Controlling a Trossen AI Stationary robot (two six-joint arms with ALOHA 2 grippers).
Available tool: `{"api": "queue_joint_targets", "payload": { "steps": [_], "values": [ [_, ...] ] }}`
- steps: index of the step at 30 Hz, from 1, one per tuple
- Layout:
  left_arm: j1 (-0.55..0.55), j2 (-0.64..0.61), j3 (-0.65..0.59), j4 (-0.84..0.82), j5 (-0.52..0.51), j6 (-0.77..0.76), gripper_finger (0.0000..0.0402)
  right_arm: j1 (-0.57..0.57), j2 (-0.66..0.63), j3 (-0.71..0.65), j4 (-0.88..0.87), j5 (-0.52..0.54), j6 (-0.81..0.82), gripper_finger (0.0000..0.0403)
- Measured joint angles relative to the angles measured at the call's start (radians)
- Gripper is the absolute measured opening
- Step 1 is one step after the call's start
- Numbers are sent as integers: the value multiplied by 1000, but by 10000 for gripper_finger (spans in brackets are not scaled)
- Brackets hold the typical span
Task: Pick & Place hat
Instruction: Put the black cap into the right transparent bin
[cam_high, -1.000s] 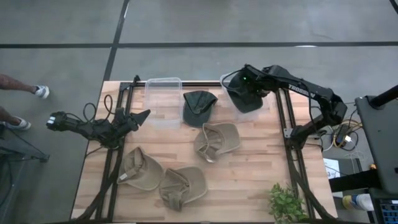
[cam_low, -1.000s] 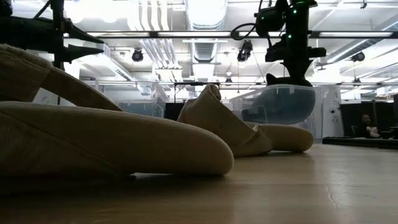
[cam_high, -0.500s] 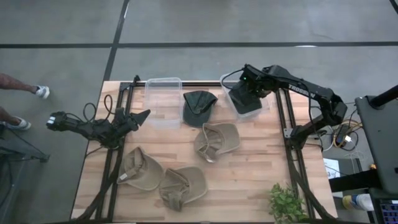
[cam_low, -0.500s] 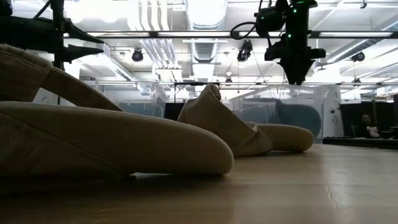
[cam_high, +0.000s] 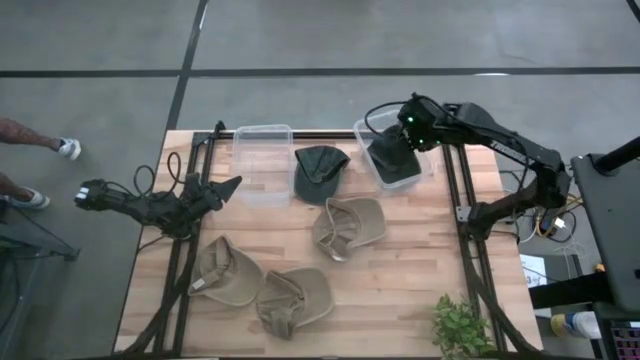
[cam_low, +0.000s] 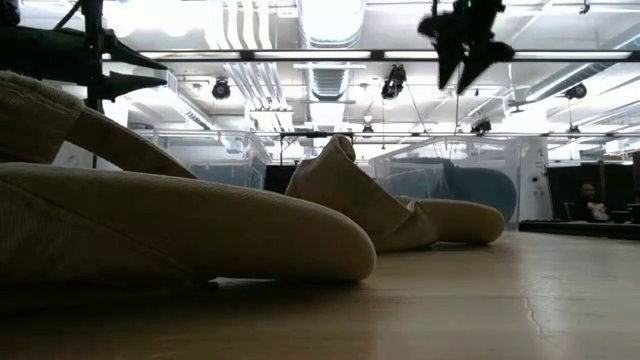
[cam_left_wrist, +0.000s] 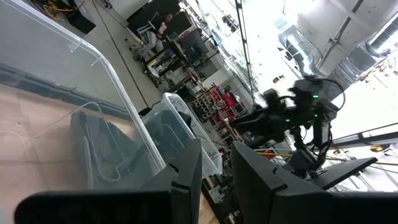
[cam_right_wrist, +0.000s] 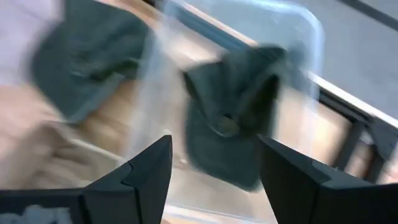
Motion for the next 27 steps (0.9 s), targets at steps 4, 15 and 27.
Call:
{"api": "queue_joint_targets", "payload": {
  "steps": [4,15,27],
  "values": [
    [0,0,0,0,1,-1,80,61,-12,21,62,-14,5,219],
    [0,0,0,0,2,-1,80,197,-2,26,250,-68,85,219],
    [0,0,0,0,2,-9,80,263,120,33,348,-193,200,219]
  ]
}}
